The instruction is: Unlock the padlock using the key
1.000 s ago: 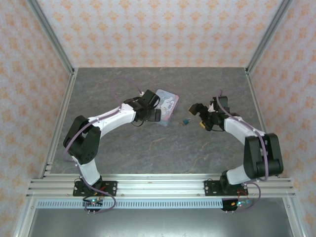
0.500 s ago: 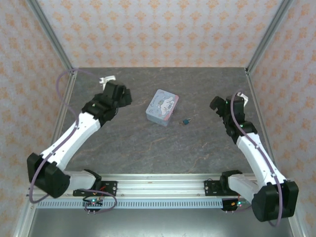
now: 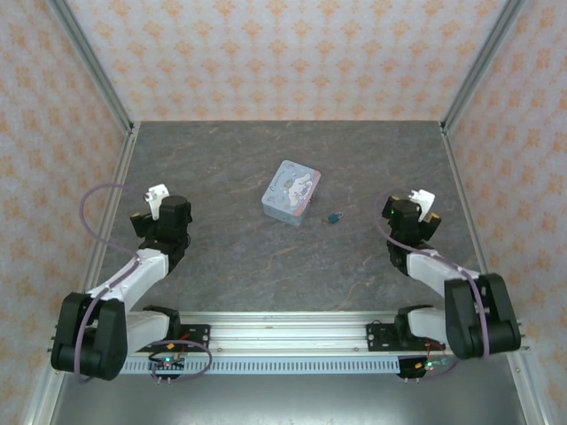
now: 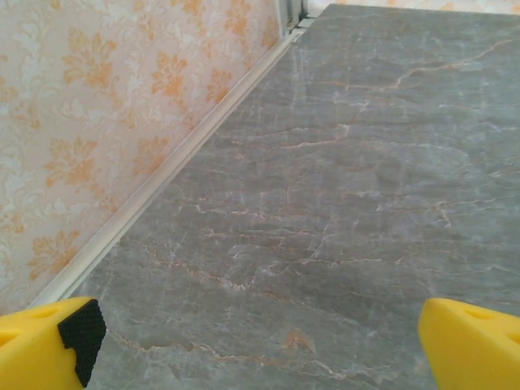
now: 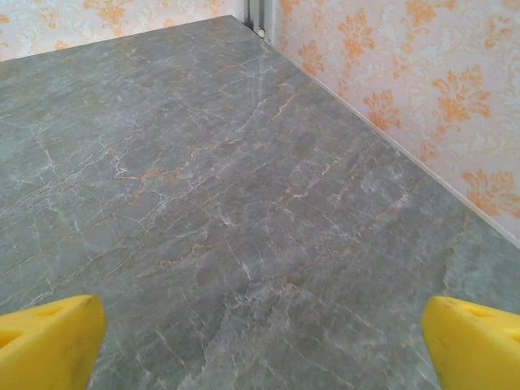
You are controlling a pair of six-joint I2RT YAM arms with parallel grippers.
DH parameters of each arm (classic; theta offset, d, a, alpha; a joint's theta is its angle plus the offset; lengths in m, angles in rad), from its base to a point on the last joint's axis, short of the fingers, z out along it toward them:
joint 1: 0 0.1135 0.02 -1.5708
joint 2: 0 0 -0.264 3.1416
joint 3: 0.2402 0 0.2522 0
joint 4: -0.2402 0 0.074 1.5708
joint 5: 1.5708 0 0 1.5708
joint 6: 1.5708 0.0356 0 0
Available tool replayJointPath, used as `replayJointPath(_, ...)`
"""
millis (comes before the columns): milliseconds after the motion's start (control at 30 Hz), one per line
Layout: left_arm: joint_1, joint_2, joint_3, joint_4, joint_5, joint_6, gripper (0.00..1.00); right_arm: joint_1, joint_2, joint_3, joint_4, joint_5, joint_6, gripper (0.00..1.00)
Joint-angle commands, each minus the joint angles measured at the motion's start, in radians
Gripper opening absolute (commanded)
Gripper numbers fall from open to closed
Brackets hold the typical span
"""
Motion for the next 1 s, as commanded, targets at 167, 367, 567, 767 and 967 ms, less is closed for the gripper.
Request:
replayJointPath(167, 0.013, 0.233, -0.060, 0.530, 0.152, 0.105, 1.00, -0.014, 0.198, -0.009, 0.365, -0.156, -0.123, 1.00)
replayJointPath(367, 0.020, 0.339, -0.025, 0.551, 0.314, 0.158, 1.00, -0.080, 0.292, 0.030, 0.390, -0.258, -0.085, 0.99)
replayJointPath(567, 0.033, 0.348, -0.027, 0.572, 0.343, 0.162, 1.00, -0.088, 0.266, 0.024, 0.355, -0.264, -0.078, 0.99)
replayJointPath(767, 0.033, 0.347, -0.025, 0.566, 0.343, 0.162, 1.00, -0.088, 0.276, 0.040, 0.339, -0.272, -0.082, 0.99)
replayJointPath(967, 0.033, 0.347, -0.025, 0.566, 0.343, 0.162, 1.00, -0.089, 0.268, 0.027, 0.357, -0.279, -0.084, 0.99)
